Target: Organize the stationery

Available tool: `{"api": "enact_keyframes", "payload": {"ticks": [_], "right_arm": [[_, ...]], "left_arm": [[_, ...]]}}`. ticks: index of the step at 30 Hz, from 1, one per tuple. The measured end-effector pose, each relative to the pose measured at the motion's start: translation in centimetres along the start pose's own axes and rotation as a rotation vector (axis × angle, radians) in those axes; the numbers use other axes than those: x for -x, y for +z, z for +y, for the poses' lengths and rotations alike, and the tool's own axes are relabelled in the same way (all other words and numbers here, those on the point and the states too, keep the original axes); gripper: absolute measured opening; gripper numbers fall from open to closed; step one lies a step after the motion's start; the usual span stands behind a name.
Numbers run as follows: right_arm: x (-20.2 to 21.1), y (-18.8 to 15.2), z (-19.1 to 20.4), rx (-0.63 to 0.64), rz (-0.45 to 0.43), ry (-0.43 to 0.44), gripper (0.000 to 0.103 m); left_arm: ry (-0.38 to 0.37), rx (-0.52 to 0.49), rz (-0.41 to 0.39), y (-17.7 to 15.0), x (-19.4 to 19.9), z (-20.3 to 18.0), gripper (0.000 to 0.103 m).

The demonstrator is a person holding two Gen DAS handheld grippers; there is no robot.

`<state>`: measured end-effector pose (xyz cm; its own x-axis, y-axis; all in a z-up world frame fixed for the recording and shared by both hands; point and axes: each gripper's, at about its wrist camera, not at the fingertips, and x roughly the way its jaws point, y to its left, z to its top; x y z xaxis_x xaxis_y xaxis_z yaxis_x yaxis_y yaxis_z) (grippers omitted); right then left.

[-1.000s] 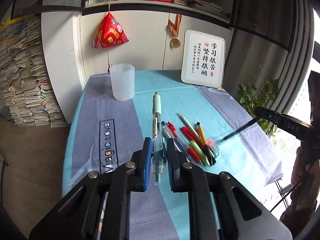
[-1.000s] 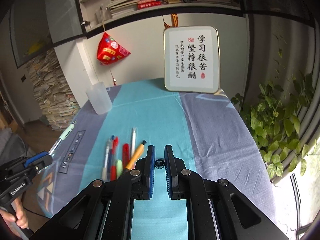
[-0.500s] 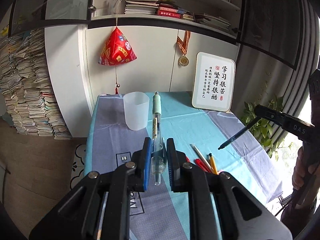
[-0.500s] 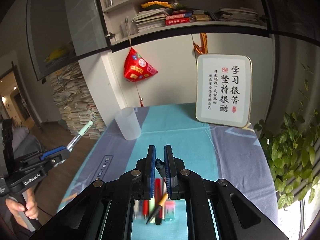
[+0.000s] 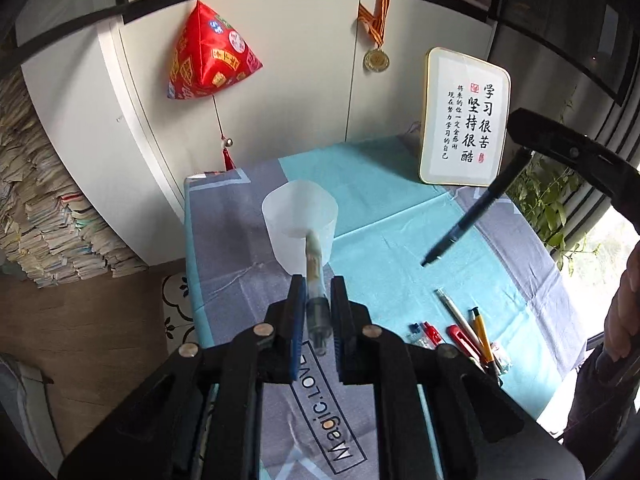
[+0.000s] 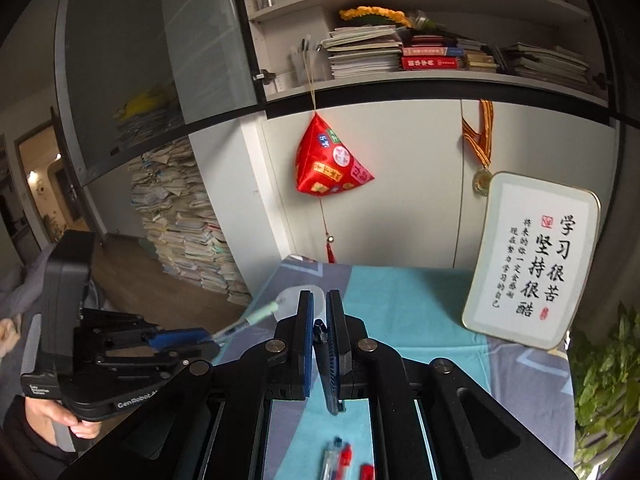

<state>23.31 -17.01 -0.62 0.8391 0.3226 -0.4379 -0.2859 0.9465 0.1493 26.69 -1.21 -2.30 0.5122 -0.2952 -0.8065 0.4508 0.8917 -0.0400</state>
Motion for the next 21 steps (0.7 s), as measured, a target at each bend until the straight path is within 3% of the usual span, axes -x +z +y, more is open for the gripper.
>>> {"api": "enact_keyframes", "payload": {"ticks": [2, 10, 15, 19, 21], "right_arm": [[-1.3, 1.2, 0.5, 0.006, 0.000, 0.010, 0.008], [-4.6, 4.5, 2.1, 0.010, -0.025, 0.026, 0.007], [-4.8, 4.8, 1.1, -0.046, -0.041, 0.048, 0.007], [-4.7, 4.8, 1.1, -0.047, -0.046, 0.041, 0.007], [-4.8, 5.2, 1.0, -0.054, -0.050, 0.043, 0.007]], "left_arm": [[-0.027, -0.014, 0.069, 1.7, -1.1, 0.5, 0.009], [0.147, -0.153, 0.127, 6.3, -3.2, -0.5, 0.009], [0.085, -0.120, 0.119, 5.5, -2.6, 0.5, 0.010], [0.105, -0.112, 0.121, 5.3, -2.4, 0.8, 0.009], [0.076, -0.087, 0.115, 5.9, -2.0, 1.1, 0.009]]}}
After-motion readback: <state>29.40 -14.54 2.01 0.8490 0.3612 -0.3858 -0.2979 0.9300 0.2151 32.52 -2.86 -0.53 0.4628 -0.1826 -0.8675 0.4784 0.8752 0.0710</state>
